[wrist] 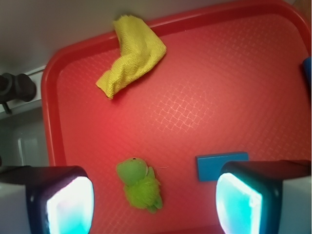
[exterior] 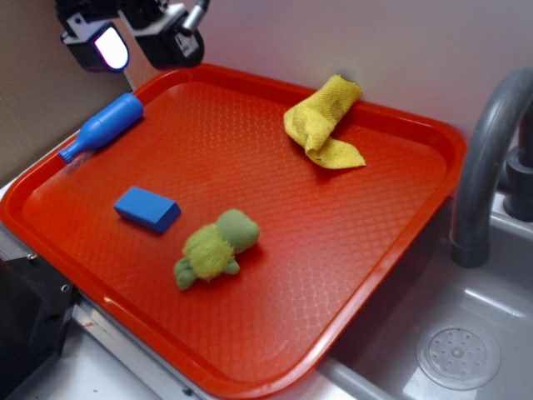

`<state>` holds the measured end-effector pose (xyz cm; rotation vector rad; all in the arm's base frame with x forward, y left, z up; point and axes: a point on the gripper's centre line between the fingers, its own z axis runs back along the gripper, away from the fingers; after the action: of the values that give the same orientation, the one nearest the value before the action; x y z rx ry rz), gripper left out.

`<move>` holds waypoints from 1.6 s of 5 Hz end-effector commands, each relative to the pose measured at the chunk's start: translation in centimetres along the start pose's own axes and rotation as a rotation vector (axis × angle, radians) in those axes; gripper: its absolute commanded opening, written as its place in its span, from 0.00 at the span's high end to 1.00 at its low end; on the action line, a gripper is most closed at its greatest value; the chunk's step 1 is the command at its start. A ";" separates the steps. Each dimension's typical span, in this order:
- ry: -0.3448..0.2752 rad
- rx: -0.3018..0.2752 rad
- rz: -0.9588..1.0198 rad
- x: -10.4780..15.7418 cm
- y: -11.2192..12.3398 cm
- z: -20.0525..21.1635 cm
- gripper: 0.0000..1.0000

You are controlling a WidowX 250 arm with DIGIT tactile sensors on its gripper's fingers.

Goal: Grab the yellow cloth.

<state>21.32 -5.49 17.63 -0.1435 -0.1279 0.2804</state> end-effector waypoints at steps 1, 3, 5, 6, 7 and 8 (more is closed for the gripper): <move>-0.037 -0.020 0.005 0.6 -0.4 1.1 0.00; -0.041 0.148 0.079 7.6 0.4 -9.6 0.00; -0.073 0.135 -0.007 9.6 -4.1 -13.5 0.00; -0.076 0.141 -0.010 8.8 -3.7 -13.6 0.00; -0.049 0.182 0.011 9.5 -2.6 -15.6 0.49; -0.009 0.274 0.067 10.6 -1.1 -16.8 1.00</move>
<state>33.52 -6.52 2.28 0.1141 -0.0853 0.3192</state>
